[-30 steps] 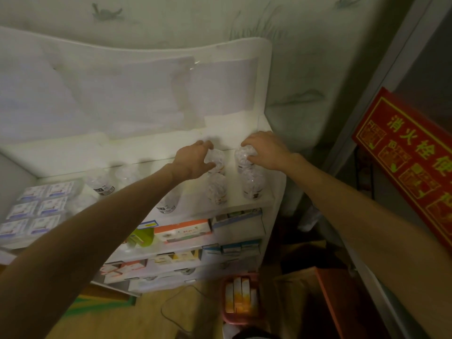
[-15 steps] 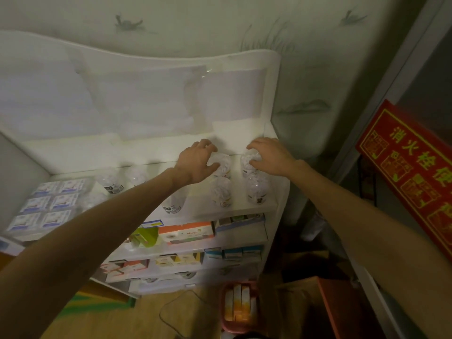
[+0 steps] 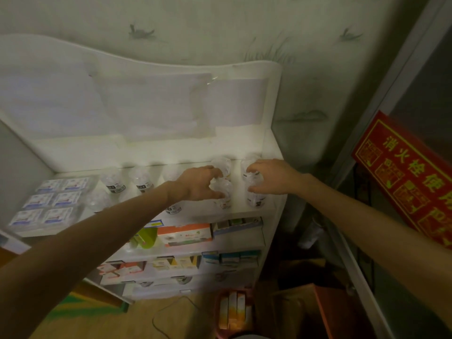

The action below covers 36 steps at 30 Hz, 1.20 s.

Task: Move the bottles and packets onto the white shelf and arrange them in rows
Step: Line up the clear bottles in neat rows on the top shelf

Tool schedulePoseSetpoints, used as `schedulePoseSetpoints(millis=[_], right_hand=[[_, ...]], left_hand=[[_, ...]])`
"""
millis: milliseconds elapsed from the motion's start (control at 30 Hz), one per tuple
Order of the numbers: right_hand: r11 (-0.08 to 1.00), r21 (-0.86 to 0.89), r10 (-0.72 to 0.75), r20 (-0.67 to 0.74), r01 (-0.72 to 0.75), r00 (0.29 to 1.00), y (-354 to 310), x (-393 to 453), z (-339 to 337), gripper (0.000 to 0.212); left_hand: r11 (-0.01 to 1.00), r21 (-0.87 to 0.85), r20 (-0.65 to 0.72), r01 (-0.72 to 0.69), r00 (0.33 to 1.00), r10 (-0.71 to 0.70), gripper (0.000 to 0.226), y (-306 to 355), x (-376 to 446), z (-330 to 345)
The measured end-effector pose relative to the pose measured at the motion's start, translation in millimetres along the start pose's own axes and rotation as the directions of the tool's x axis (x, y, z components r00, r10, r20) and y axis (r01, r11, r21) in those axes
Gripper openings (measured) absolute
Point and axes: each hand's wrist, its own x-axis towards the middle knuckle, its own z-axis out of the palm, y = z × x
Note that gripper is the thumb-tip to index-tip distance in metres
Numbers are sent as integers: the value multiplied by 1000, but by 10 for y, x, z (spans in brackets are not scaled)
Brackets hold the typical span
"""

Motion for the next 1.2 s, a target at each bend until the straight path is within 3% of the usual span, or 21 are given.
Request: schedulePoseSetpoints(millis=[500, 1200], right_hand=[[999, -50, 13, 48, -11, 999, 6, -38, 130, 73], [997, 7, 72, 92, -73, 993, -81, -2, 122, 76]], left_hand=[[997, -81, -90, 5, 996, -12, 65, 34, -96, 107], [999, -35, -85, 24, 996, -27, 70, 105, -199, 116]])
